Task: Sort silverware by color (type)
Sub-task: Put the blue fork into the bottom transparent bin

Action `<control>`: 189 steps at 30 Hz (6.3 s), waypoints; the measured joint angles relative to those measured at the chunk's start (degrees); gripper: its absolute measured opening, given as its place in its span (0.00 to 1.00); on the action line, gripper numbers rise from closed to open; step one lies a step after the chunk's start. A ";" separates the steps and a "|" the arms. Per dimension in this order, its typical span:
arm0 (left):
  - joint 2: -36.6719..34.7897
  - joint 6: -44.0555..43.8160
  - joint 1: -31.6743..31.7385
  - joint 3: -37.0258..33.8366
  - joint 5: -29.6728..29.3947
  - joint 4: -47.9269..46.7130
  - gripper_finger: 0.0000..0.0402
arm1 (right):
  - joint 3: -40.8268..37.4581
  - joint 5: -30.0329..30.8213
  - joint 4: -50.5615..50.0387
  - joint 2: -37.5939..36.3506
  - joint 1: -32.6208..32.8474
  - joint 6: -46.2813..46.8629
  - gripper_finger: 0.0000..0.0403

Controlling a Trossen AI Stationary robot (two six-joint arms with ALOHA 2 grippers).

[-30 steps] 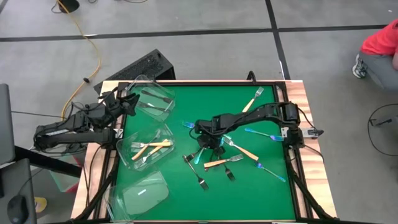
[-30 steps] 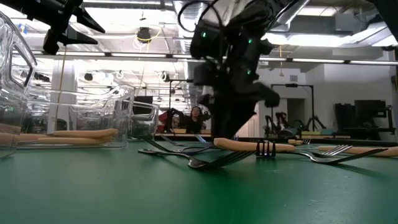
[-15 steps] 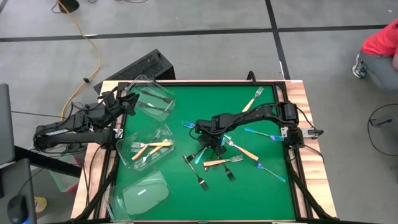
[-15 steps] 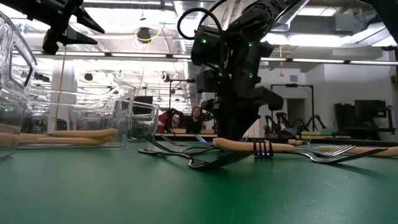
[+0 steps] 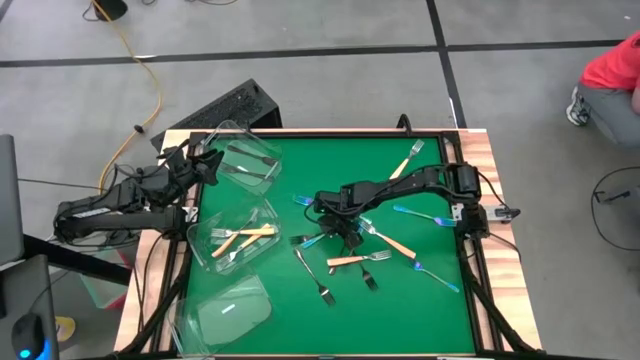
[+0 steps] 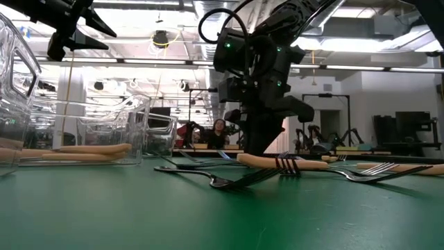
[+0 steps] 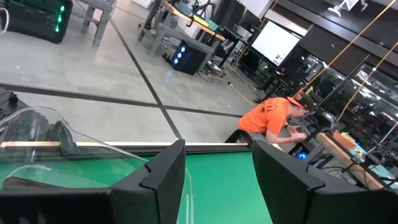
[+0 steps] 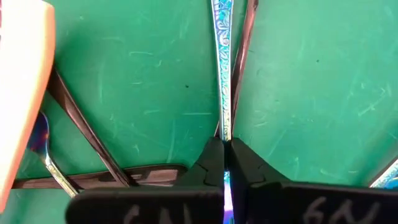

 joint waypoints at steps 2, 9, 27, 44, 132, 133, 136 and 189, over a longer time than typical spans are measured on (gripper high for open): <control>0.00 0.00 0.00 -0.01 0.00 0.00 0.43 | 0.01 0.06 -0.02 0.00 0.05 0.98 0.02; 0.00 -0.04 0.00 -0.01 0.00 0.00 0.43 | 0.03 0.02 -1.13 -0.77 0.05 6.55 0.03; 0.00 -0.04 0.00 -0.01 0.04 0.02 0.43 | 0.05 -0.35 -1.67 -7.52 1.30 22.78 0.03; 0.00 1.36 0.00 -0.01 3.98 -1.94 0.43 | -0.04 7.73 33.33 -8.44 4.36 39.99 0.03; -0.02 -5.86 0.00 -0.03 12.03 -17.97 0.43 | 55.70 1.11 32.12 36.72 18.63 37.39 0.06; -0.02 -5.68 0.00 -0.03 12.04 -17.99 0.43 | 55.70 1.11 32.13 36.72 18.63 37.39 0.06; -0.02 -5.59 0.00 -0.03 12.02 -18.08 0.43 | 55.70 1.13 32.13 36.72 18.61 37.32 0.08; -0.04 -6.26 -0.01 -0.03 13.92 -18.05 0.43 | 56.75 1.63 8.96 17.56 13.87 36.51 0.21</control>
